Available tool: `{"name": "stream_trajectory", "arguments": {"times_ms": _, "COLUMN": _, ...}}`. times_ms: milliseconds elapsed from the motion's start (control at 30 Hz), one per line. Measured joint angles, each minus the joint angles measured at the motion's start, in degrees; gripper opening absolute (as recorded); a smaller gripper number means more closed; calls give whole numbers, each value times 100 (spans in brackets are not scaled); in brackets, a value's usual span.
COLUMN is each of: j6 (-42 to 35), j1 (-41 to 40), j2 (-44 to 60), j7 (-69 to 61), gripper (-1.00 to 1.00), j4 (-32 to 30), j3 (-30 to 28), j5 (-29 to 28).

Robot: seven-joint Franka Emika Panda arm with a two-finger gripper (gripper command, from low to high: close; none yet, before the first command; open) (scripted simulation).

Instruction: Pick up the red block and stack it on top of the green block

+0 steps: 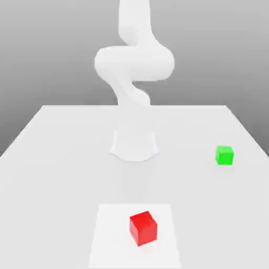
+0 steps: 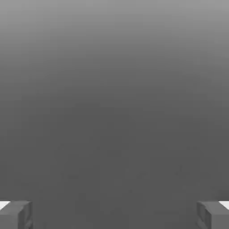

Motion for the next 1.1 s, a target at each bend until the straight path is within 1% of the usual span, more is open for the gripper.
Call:
{"name": "stream_trajectory", "arguments": {"times_ms": 300, "j6": 997, "j1": 436, "j2": 1916, "j7": -989, "gripper": 0, "j4": -840, "j3": -305, "j5": 196}}
{"name": "stream_trajectory", "arguments": {"times_ms": 467, "j6": 1539, "j1": 576, "j2": 2957, "j7": -1501, "gripper": 0, "j4": -1297, "j3": -359, "j5": 268}}
{"name": "stream_trajectory", "arguments": {"times_ms": 667, "j6": 2195, "j1": 641, "j2": 4190, "j7": -1957, "gripper": 0, "j4": -1847, "j3": -347, "j5": 132}}
{"name": "stream_trajectory", "arguments": {"times_ms": 733, "j6": 2475, "j1": 632, "j2": 4599, "j7": -2035, "gripper": 0, "j4": -1916, "j3": -339, "j5": 100}}
{"name": "stream_trajectory", "arguments": {"times_ms": 867, "j6": 3156, "j1": 553, "j2": 5426, "j7": -2183, "gripper": 0, "j4": -1833, "j3": -225, "j5": 256}}
{"name": "stream_trajectory", "arguments": {"times_ms": 900, "j6": 3323, "j1": 511, "j2": 5624, "j7": -2212, "gripper": -100, "j4": -1806, "j3": -175, "j5": 295}}
{"name": "stream_trajectory", "arguments": {"times_ms": 1100, "j6": 3400, "j1": 485, "j2": 5722, "j7": -2214, "gripper": -100, "j4": -1792, "j3": -146, "j5": 301}}
